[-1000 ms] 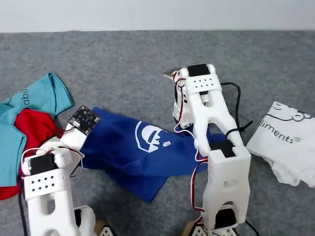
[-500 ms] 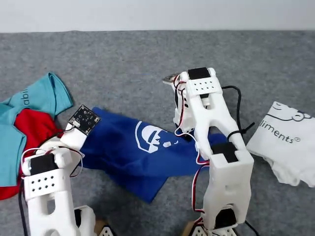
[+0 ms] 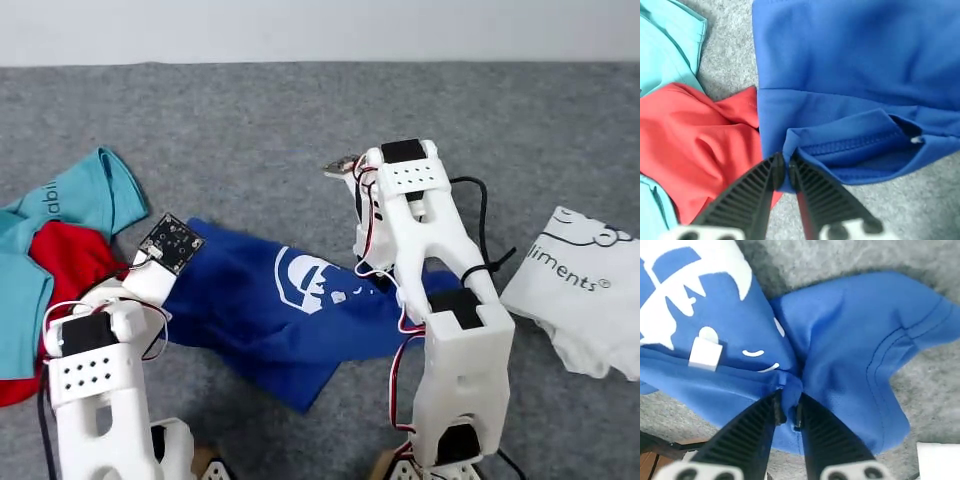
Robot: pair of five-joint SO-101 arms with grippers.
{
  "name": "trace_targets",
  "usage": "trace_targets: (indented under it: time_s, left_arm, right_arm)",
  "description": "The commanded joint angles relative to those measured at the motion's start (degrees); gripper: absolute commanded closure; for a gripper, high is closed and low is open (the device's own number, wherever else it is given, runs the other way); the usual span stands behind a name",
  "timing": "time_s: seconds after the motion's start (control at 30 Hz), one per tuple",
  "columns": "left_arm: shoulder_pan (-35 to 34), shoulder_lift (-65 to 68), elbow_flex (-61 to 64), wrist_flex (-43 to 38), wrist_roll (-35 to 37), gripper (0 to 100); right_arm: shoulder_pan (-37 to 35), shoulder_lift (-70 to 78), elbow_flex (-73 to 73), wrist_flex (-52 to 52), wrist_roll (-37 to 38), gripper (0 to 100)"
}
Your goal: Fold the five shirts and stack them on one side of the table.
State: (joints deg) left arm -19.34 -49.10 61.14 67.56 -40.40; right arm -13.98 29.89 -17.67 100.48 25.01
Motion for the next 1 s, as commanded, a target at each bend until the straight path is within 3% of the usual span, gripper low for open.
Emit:
trace_targets:
  time_s: [0.0,0.17,0.37,0.63,0.97]
  left_arm:
    - [-0.1,-1.1,-0.1,-0.9,-0.6,99]
    - [-0.4,-1.2,-2.5,-0.6,0.0,99]
    - [-0.4,-1.0,-9.2,-0.1,8.4,99]
    - [2.5,-0.9,-11.1,2.0,8.4,79]
    - [9.0,2.8,-11.0,0.6,7.2,79]
  right_arm:
    - [1.3,-3.1,-0.3,2.6,0.6,98.7]
    - [2.5,-13.5,-0.2,2.6,0.7,98.7]
    - [6.6,-21.1,3.1,2.5,0.9,98.7]
    - [9.8,-23.8,6.4,2.4,0.6,98.7]
    - [9.9,-23.9,6.5,2.3,0.5,98.7]
